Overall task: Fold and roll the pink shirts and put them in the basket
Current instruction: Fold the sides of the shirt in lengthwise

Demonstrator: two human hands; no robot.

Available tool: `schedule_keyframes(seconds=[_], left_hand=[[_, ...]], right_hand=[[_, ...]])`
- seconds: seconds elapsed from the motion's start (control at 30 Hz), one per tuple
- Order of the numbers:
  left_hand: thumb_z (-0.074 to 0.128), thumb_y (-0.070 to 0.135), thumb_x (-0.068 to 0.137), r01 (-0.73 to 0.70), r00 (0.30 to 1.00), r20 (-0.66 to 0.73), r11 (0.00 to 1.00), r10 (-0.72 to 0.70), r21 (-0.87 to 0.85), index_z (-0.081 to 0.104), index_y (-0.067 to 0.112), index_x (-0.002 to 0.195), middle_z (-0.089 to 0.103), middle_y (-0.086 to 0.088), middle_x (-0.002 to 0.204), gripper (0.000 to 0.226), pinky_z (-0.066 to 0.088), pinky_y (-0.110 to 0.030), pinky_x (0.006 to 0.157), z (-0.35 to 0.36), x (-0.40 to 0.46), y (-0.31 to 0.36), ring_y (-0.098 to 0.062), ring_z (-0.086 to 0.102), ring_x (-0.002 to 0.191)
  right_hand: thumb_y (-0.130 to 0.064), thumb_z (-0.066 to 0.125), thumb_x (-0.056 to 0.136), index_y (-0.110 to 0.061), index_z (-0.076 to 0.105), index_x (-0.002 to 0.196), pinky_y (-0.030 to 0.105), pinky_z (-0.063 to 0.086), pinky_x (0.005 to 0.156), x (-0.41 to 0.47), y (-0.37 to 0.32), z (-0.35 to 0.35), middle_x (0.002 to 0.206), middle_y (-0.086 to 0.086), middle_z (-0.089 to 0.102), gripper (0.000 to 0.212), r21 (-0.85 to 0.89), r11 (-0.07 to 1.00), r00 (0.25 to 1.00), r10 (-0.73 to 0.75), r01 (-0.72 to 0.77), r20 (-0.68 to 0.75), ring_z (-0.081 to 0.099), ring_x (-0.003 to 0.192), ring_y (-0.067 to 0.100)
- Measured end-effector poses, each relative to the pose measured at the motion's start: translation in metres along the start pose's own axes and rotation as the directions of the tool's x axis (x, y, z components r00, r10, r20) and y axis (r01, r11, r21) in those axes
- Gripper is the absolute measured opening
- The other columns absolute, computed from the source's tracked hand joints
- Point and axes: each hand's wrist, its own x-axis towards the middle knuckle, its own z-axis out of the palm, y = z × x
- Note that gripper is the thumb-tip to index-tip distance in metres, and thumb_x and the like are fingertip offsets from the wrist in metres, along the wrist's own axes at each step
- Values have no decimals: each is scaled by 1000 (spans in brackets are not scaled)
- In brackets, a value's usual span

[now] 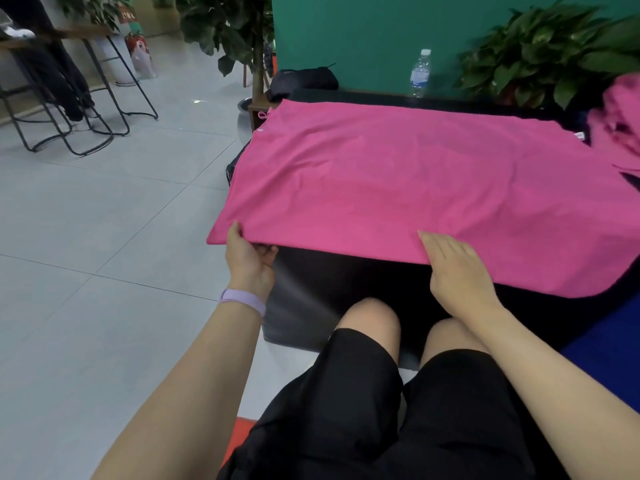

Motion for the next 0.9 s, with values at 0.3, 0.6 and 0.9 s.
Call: schedule_keyframes(seconds=[0.3,0.6,0.9], left_hand=[[42,34,103,-72,987,131,984,95,-166,41,20,62,39,3,52,43,34,-22,48,32,-4,76,-13,38,47],[34,36,106,-118,965,240,993,107,31,62,19,84,76,6,79,39,48,-19,54,141,60,137,-10,66,60],[28,30,104,-113,989,135,890,58,441,62,10,91,69,-4,85,41,51,-26,56,221,168,92,-18,66,66]], right_hand=[[10,50,86,1,60,112,50,41,83,42,37,-62,103,18,59,29,102,989,909,136,-103,-395,55,93,38],[-26,52,101,-16,57,102,41,39,63,164,108,-96,90,15,69,12,65,979,941,204,-193,-270,64,78,42],[-33,54,101,-17,60,94,42,46,67,287,145,-24,97,17,70,19,80,973,970,206,-217,130,63,89,40]])
